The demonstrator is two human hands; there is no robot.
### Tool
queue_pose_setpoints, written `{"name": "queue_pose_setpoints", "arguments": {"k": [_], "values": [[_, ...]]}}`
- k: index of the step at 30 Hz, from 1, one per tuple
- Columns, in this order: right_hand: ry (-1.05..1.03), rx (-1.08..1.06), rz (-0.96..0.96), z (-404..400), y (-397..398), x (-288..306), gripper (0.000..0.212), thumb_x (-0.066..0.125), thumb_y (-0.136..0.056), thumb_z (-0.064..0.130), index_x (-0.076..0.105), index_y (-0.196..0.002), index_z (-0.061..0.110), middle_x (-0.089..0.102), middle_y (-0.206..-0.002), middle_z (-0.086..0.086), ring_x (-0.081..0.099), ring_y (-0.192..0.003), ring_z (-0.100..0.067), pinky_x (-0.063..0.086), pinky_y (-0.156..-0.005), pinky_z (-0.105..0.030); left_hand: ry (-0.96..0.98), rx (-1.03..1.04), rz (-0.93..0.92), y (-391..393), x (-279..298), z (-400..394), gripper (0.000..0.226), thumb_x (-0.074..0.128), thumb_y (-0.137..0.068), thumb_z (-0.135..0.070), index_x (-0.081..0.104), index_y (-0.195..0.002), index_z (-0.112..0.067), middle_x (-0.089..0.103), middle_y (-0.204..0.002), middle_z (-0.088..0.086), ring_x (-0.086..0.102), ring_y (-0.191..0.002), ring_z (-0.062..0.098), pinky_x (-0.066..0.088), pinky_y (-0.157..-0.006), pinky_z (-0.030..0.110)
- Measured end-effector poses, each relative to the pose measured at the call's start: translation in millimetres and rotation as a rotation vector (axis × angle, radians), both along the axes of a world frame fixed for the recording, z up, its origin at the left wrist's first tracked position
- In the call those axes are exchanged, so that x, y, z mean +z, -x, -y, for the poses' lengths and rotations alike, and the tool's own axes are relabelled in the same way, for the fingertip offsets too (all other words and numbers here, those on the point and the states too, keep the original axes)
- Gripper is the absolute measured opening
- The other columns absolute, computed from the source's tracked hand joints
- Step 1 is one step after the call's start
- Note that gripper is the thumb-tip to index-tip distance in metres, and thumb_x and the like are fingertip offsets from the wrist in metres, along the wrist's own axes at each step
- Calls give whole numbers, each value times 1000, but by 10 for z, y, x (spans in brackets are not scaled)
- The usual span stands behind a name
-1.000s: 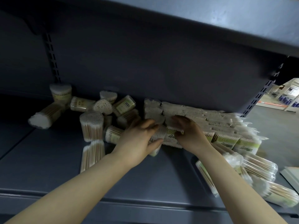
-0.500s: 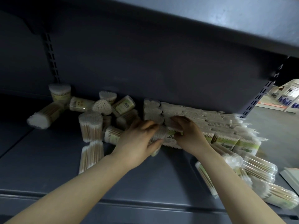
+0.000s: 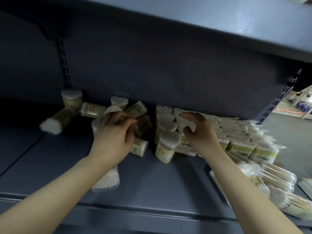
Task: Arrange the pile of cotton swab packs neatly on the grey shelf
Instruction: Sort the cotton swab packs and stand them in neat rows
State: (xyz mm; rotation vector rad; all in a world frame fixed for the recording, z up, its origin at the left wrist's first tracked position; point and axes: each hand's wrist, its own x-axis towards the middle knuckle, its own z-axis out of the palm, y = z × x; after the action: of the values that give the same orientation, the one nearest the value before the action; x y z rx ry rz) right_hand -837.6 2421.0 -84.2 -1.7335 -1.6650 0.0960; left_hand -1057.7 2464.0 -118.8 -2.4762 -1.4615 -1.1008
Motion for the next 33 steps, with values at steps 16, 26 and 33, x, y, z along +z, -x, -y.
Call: {"name": "queue_pose_setpoints", "arguments": {"k": [16,26,33], "values": [[61,-10,-29,-313,265,119,37,43,-86,-2,60,-115,13,57,-123,-7,55,-111,-24,46,-92,-40,169,30,-479,-35,269,-313,53,30,-93,-51,34,-141,-29,14,-154,-2,-4,-142,18,-12,-111,38],[106,14,86,-456,220,43,31,46,-90,1,60,-117,6,55,-127,-9,51,-115,-26,37,-86,-22,186,-10,-673,-315,242,-522,53,28,-96,-45,30,-144,-22,14,-155,2,0,-143,24,-4,-114,41],[110,54,118,-605,296,-6,33,46,-88,1,61,-116,7,58,-124,-14,51,-116,-30,35,-90,-28,241,-13,-652,-471,73,-665,46,27,-96,-46,42,-135,-26,20,-149,9,23,-130,34,23,-106,45]]}}
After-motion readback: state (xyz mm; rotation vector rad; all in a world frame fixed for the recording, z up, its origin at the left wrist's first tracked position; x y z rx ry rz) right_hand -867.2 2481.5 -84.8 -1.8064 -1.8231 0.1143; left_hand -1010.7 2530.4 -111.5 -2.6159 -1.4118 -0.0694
